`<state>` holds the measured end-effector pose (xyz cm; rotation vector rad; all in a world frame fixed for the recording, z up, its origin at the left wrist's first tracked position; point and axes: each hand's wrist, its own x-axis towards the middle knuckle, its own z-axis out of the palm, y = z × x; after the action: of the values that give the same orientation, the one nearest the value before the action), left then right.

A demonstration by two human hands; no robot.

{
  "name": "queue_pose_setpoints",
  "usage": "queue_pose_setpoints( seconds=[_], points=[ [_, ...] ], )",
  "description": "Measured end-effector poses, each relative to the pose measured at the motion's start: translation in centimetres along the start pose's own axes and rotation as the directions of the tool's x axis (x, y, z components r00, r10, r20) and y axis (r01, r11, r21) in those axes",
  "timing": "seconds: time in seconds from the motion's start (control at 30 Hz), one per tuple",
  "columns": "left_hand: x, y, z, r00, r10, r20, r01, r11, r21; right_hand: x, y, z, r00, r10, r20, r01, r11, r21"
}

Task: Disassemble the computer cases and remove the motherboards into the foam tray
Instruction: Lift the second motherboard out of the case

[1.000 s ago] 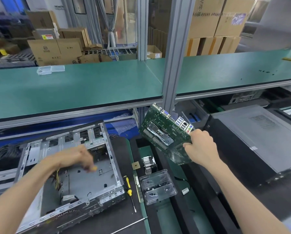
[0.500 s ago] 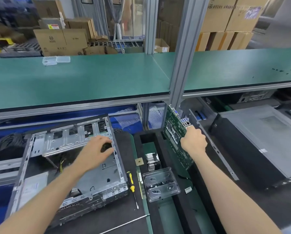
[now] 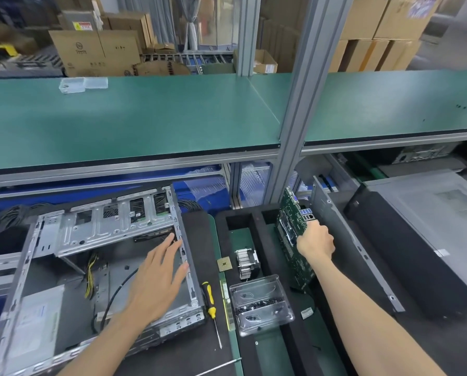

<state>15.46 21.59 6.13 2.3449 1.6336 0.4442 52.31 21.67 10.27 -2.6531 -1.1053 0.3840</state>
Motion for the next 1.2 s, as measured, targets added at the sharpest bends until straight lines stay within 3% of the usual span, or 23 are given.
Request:
queue_pose_setpoints(
  seconds=[0.33, 0.57, 0.87, 1.2],
  points=[
    [0.4, -0.2, 0.5, 1.0, 0.02, 0.004, -0.02, 0.999, -0.026, 1.2, -0.1, 1.9, 0.998, -0.058, -0.009, 0.057, 0.989, -0.133],
    [0.5, 0.1, 0.4, 1.0, 0.021, 0.01, -0.021, 1.0, -0.012, -0.1, -1.4, 3.8, 0.993, -0.096, 0.062, 0.107, 0.974, -0.202],
    [0.2, 0.4, 0.3, 0.999, 0.029, 0.014, -0.029, 0.999, -0.02, -2.9, -2.6, 6.5, 0.955, -0.246, 0.165, 0.289, 0.891, -0.349],
    [0.5, 0.6, 0.4, 0.999, 0.029, 0.028, -0.028, 0.999, -0.022, -3.3, -3.3, 7.8, 0.952, -0.265, 0.156, 0.304, 0.889, -0.343]
  ],
)
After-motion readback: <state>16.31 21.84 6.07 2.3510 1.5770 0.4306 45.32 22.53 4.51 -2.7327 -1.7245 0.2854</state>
